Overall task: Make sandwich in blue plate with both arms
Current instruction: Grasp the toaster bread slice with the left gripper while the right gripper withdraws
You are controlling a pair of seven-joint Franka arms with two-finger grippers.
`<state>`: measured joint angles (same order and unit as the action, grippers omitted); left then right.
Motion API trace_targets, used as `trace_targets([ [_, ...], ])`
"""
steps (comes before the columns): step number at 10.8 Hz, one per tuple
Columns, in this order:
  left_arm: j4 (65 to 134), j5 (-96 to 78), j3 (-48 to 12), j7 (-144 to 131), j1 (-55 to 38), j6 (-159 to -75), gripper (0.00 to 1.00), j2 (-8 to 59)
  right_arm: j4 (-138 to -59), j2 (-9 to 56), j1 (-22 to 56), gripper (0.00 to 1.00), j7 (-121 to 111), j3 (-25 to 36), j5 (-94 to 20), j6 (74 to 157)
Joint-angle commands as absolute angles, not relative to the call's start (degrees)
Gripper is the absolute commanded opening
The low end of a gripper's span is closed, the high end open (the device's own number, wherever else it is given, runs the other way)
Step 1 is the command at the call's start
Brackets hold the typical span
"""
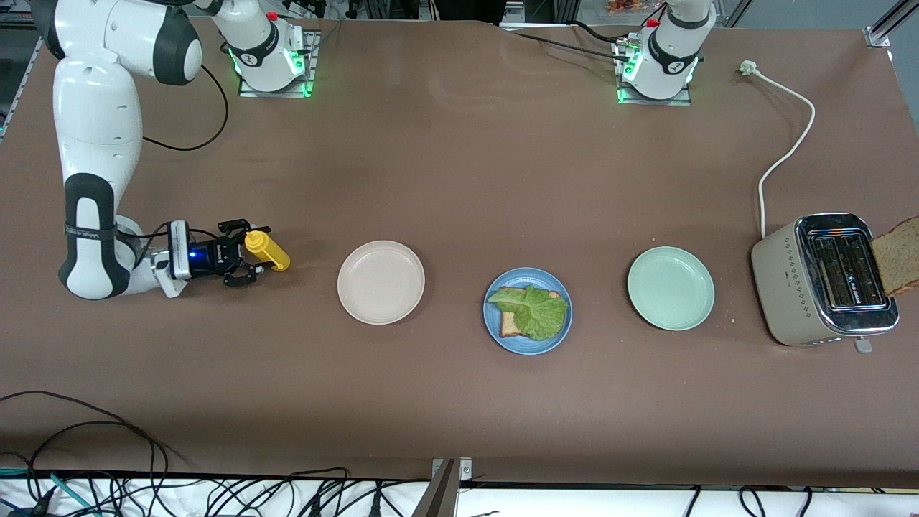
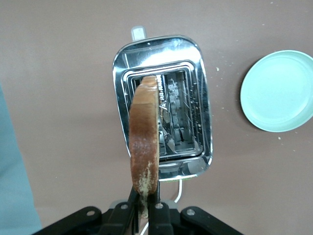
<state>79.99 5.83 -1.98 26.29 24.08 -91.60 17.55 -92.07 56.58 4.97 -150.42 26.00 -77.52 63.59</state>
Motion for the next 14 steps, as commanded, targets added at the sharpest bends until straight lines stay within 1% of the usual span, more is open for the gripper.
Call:
trace_targets([
  [1,75.9,7.4,-3.2,27.2,23.7,-86.9,0.0,17.2,-89.8,58.1,1.3,1.0,-150.3,25.6,-74.4,61.7],
  [4,75.3,7.4,-3.2,27.2,22.8,-86.4,0.0,16.8,-84.7,57.7,-2.6,1.0,-144.4,26.4,-67.4,62.1],
  [7,75.3,6.7,-3.1,26.7,20.8,-86.4,0.0,17.0,-76.7,55.6,-2.9,1.0,-128.0,30.3,-65.5,60.7],
  [9,75.3,6.8,-2.8,25.4,16.0,-86.5,0.0,17.1,-71.3,54.0,-2.5,1.0,-115.4,32.1,-65.3,59.7],
  [10,75.3,6.3,-2.9,24.3,15.6,-86.5,0.0,17.1,-69.1,52.1,-2.2,1.0,-108.0,32.0,-64.8,59.6],
  [11,75.3,5.7,-3.6,23.6,14.3,-86.5,0.0,17.3,-67.7,50.1,-1.0,1.0,-99.8,31.9,-64.7,59.6],
  [14,76.0,-3.7,-3.8,18.9,12.8,-86.6,0.0,19.1,-66.5,44.5,3.6,1.0,-79.6,32.2,-62.7,59.8],
])
